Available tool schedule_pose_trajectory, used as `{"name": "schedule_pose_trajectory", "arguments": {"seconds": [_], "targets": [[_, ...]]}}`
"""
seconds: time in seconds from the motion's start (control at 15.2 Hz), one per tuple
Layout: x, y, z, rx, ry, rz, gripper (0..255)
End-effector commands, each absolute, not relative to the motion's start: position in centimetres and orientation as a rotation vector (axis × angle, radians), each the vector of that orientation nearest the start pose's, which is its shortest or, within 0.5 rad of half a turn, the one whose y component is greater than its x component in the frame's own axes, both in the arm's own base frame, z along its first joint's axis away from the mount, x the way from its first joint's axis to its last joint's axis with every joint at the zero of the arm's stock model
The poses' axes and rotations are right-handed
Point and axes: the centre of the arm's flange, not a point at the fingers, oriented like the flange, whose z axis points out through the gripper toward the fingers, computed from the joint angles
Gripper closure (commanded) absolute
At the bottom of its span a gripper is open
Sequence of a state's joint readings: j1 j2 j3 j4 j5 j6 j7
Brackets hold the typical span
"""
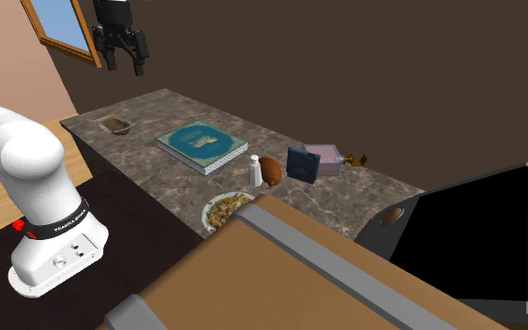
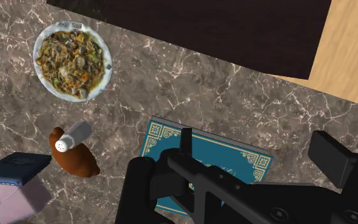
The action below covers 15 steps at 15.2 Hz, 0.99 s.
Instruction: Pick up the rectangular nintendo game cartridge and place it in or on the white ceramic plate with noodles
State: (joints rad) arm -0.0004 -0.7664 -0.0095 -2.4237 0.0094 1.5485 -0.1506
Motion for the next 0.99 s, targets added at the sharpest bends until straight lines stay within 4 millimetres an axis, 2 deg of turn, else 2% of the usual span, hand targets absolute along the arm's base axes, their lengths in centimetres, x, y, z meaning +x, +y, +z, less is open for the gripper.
{"name": "schedule_pose_trajectory", "arguments": {"seconds": [0.0,0.46,0.92], "targets": [[30.6,-0.3,55.1,-3.105,-0.223,0.167,0],[31.4,-8.8,51.3,-3.056,-0.495,0.120,0],[33.8,-16.9,47.4,-2.984,-0.761,0.073,0]]}}
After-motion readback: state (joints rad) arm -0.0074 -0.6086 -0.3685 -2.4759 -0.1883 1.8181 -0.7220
